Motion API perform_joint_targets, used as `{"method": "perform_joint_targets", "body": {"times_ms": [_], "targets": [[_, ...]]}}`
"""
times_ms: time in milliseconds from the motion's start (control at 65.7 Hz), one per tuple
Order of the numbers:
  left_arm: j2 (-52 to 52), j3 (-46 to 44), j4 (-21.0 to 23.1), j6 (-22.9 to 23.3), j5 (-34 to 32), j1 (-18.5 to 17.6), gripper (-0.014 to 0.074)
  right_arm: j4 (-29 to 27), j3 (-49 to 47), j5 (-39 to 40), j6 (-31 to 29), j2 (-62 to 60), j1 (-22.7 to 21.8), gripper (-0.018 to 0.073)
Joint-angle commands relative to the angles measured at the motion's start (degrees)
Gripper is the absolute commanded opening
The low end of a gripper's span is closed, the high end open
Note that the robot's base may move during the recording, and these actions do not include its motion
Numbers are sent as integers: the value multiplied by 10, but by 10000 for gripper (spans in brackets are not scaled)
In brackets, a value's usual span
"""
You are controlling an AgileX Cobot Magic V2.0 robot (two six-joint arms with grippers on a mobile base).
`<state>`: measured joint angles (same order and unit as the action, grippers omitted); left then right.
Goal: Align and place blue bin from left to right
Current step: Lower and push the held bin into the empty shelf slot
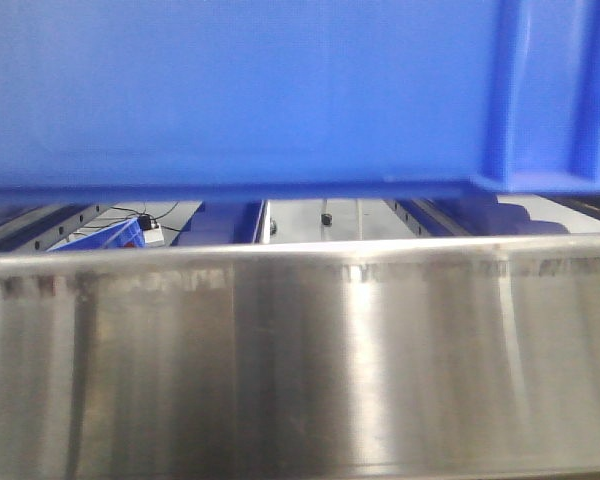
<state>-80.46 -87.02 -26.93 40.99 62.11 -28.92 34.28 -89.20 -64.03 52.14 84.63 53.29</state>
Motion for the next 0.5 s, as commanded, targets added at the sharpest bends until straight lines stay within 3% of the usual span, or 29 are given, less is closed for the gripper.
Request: {"method": "perform_joint_targets", "body": {"times_ms": [0, 487], "targets": [[-4, -6, 12, 7, -52, -4, -111, 3, -13, 70, 9, 0, 4, -78], [-21, -6, 10, 7, -42, -4, -111, 4, -13, 105, 9, 32, 4, -78]]}}
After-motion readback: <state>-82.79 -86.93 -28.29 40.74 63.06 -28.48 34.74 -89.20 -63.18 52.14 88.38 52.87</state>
